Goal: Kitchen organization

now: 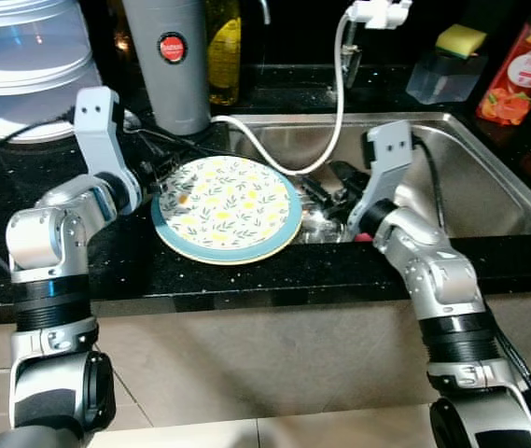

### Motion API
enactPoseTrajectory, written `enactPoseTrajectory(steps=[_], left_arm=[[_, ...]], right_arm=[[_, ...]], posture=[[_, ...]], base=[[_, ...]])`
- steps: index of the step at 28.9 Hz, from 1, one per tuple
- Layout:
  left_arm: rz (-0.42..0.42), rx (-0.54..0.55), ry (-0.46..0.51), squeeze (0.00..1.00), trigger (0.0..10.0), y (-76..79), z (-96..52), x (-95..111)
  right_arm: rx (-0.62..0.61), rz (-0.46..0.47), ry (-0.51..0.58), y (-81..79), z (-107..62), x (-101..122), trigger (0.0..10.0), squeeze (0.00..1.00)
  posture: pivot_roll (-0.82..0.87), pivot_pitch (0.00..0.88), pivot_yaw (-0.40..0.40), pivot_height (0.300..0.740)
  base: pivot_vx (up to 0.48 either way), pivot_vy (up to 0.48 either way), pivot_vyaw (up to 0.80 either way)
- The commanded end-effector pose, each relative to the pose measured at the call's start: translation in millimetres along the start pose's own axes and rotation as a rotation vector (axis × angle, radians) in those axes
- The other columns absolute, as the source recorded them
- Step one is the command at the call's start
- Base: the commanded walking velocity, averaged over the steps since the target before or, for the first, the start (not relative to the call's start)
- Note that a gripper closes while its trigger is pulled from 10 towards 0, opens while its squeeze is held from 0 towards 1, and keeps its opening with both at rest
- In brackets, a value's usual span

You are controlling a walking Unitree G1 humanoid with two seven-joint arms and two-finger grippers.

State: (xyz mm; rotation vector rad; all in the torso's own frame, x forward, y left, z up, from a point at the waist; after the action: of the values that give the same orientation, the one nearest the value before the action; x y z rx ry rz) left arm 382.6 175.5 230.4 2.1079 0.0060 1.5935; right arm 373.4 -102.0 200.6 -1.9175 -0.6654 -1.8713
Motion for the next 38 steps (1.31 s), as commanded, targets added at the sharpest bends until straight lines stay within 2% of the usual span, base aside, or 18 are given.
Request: enactPoseTrajectory(steps=[1,5,11,17,24,29,33,34,35,36,38], left_arm=[[-0.024,-0.001,-0.034,0.00,10.0,3.0,7.0,-6],[-0.017,0.049,-0.056,0.00,10.0,-3.0,8.8,-11],[-0.008,0.052,-0.064,0.00,10.0,-4.3,3.3,-12],[-0.075,0.084,-0.112,0.00,10.0,-12.5,2.6,-23],[-0.070,0.116,-0.108,0.00,10.0,-16.7,-0.2,-23],[-0.066,0.124,-0.100,0.00,10.0,-16.0,-0.9,-21],[-0.069,0.126,-0.090,0.00,10.0,-16.0,-0.7,-21],[-0.074,0.127,-0.080,0.00,10.0,-16.3,-0.6,-20],[-0.074,0.127,-0.080,0.00,10.0,-16.3,-0.6,-20],[-0.083,0.118,-0.061,0.00,10.0,-14.6,-0.7,-17],[-0.098,0.102,-0.040,0.00,10.0,-11.7,-1.0,-13]], right_arm=[[0.034,0.088,-0.034,-6.9,3.9,-6,10.0,0.00],[0.037,0.180,-0.042,-9.2,8.5,-9,10.0,0.00],[0.060,0.209,-0.048,-9.3,6.8,-8,10.0,0.00],[0.082,0.228,-0.083,-13.0,6.7,-12,10.0,0.00],[0.108,0.262,-0.115,-19.6,5.4,-12,10.0,0.00],[0.085,0.243,-0.169,-18.7,6.7,-13,10.0,0.00],[0.042,0.205,-0.146,-12.7,10.1,-4,10.0,0.00],[0.023,0.146,-0.106,-9.5,11.7,5,10.0,0.00],[0.023,0.146,-0.106,-9.5,11.7,5,10.0,0.00],[0.017,0.112,-0.069,-9.1,13.4,16,10.0,0.00],[0.023,0.085,-0.047,-11.0,14.4,25,10.0,0.00]], posture=[[0.19,0.005,-0.012,0.740],[0.19,0.006,-0.013,0.740],[0.19,0.006,-0.013,0.740],[0.19,0.006,-0.013,0.740],[0.19,0.010,-0.019,0.740],[0.19,0.010,-0.023,0.740],[0.19,0.009,-0.025,0.740],[0.18,0.009,-0.027,0.740],[0.18,0.009,-0.027,0.740],[0.18,0.008,-0.027,0.740],[0.18,0.008,-0.027,0.740]], base=[[0.000,0.000,0.00],[0.000,0.000,0.00],[0.000,0.000,0.00],[0.000,0.000,0.00],[0.000,0.000,0.00],[0.000,0.000,0.00],[0.000,0.000,0.00],[0.000,0.000,0.00],[0.000,0.000,0.00],[0.000,0.000,0.00],[0.000,0.000,0.00]])
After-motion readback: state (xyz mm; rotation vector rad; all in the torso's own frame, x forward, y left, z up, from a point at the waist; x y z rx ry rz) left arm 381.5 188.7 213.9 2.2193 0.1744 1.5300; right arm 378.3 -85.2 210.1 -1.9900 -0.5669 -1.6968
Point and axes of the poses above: a point about 5 cm out from each wrist's last joint towards the gripper, its own z axis pointing out of the wrist towards the gripper, its own x axis along the axis of the wrist's last joint, y = z × x, the point moved 4 cm from there along z, pointing out of the wrist towards the gripper, and after that the axes turned 6 degrees about -z, right-handed, at the moved point
